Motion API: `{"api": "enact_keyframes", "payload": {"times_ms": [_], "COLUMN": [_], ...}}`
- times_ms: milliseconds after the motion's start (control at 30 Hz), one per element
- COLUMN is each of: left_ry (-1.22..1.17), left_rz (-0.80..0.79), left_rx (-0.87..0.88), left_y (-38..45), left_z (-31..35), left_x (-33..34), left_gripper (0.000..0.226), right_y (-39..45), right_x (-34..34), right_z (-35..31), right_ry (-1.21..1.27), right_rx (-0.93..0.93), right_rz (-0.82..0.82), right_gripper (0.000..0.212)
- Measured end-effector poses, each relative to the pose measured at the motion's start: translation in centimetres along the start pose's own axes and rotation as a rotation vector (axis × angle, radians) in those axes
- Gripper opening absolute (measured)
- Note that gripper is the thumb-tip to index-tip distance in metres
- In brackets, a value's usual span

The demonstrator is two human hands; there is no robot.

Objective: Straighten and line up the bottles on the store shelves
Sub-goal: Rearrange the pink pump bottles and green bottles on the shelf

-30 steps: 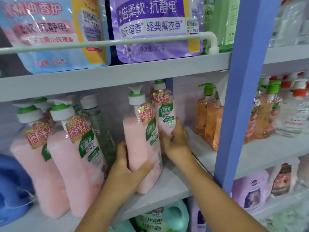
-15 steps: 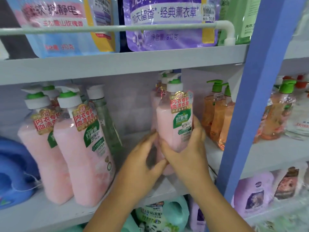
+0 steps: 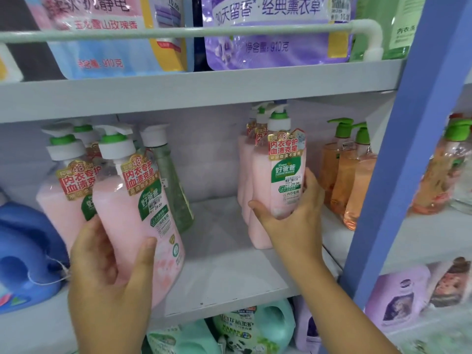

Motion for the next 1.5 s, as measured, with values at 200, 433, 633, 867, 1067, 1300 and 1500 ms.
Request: {"api": "enact_keyframes", "payload": {"times_ms": [200,433,633,867,1067,1300,1500], "left_ry": [-0.022,0.499,0.489,0.376,0.323,0.323,0.286], "left_rz": [-0.190,-0.431,-0.518,-0.496,-0.527,-0.564,-0.530], "left_rx": [-0.020,0.081,0.047,0.010,-0.050,-0.035,0.052], "left_y": [1.0,4.8,8.5,10.2,11.6,12.9,9.2], "left_z": [0.2,2.1,0.5,-0.9,-2.0,-3.0,-0.9], "left_x": [4.1,11.4,15.6,18.3,19.6,20.5,16.9], "left_gripper": [0.065,0.063,0.061,0.060,0.055,0.060,0.060], "right_y": [-0.4,-0.4,-0.4,-0.3,-0.3,-0.4,-0.2], "right_x": [0.5,0.4,0.4,0.5,0.6,0.6,0.4], "right_z": [2.4,2.5,2.7,3.1,3.0,3.0,3.0], "right_ry": [0.083,0.114,0.105,0.113,0.121,0.121,0.117], "right_rx": [0.153,0.161,0.148,0.165,0.160,0.155,0.148], "right_rz": [-0.064,-0.061,-0.059,-0.071,-0.073,-0.076,-0.075], "right_gripper": [0.105,0.090,0.094,0.097,0.087,0.100,0.090]}}
Point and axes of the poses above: each hand's wrist, its own y-axis towards the middle knuckle, its own x-axis out of the palm, z = x × y, the point moved 10 cm from there along y, towards the middle knuckle, and after that the axes turned 15 degrees about y, right-handed, at the moved point
